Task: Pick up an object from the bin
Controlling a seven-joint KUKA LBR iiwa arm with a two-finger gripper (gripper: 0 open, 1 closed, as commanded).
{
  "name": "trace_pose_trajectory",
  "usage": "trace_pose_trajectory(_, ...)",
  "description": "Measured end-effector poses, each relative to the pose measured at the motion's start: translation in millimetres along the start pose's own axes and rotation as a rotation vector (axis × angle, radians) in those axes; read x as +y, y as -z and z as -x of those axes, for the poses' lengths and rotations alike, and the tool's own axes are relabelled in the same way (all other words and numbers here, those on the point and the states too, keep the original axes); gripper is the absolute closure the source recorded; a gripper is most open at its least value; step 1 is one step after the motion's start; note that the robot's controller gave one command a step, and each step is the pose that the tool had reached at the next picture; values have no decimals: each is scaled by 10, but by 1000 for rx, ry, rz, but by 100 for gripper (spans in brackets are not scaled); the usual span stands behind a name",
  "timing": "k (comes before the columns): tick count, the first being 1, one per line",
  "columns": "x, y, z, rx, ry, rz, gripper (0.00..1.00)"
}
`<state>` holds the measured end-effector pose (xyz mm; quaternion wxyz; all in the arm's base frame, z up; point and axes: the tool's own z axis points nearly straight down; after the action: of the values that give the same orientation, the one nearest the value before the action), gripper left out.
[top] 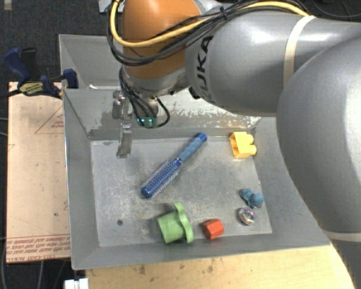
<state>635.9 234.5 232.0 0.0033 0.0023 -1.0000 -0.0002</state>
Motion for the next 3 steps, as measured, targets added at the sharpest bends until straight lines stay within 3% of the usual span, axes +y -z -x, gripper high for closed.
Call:
trace_pose_trajectory(1, -714, -730, -212, -3, 185, -3, 0)
trace_pose_trajectory(2, -1347, -1457, -590, -6, 311, -2, 0)
trace_pose_trajectory(3, -1315, -1439, -587, -7, 314, 1, 100)
